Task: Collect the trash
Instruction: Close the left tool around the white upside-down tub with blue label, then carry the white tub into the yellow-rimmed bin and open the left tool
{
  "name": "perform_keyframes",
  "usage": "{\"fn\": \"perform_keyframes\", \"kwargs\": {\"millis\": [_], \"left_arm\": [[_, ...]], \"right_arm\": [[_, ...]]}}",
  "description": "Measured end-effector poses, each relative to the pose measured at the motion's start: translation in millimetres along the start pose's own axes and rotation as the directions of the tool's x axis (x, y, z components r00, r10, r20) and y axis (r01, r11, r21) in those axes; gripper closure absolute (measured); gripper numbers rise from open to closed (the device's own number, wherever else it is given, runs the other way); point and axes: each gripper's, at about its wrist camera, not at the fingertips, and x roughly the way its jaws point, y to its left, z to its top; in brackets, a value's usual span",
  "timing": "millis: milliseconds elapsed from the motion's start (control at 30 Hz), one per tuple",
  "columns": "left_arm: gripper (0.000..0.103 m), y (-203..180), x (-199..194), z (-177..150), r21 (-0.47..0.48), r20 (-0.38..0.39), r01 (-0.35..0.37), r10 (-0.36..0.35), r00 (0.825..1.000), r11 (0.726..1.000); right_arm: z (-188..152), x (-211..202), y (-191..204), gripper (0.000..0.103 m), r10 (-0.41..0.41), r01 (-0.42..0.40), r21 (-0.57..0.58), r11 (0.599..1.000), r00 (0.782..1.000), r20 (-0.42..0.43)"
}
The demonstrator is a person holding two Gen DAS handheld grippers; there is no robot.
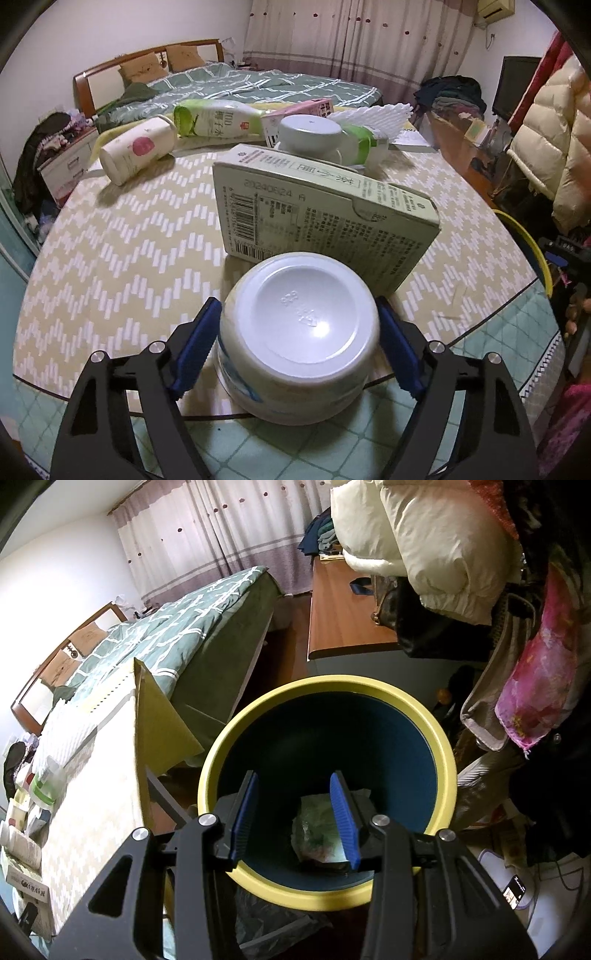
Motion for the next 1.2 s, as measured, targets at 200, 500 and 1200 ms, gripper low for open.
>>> {"fn": "perform_keyframes", "kwargs": {"millis": [200,500,1200], "left_arm": [[0.022,-9.7,-22.1,1.5,0.042,0.029,-0.004,0.003,1.0,0.999],[0.022,-43.8,-64.8,9.2,0.12,0.071,0.074,-0.083,0.994,0.99],[0.022,-280.7,3.1,73.3,0.426,-0.039,0.338,-0.356,0.934,0.839]], "right_arm": [[0.7,-3.5,-0.9,0.064,0.009,-0.009,0.003,1.0,1.0,0.01],[2.8,-14.8,-8.5,0.064,0.019,-0.02,0.014,1.0,0.999,0.039],[9.2,-55.8,-93.9,0.064,-0.089,0.069,0.12,0.99,0.982,0.166]]}}
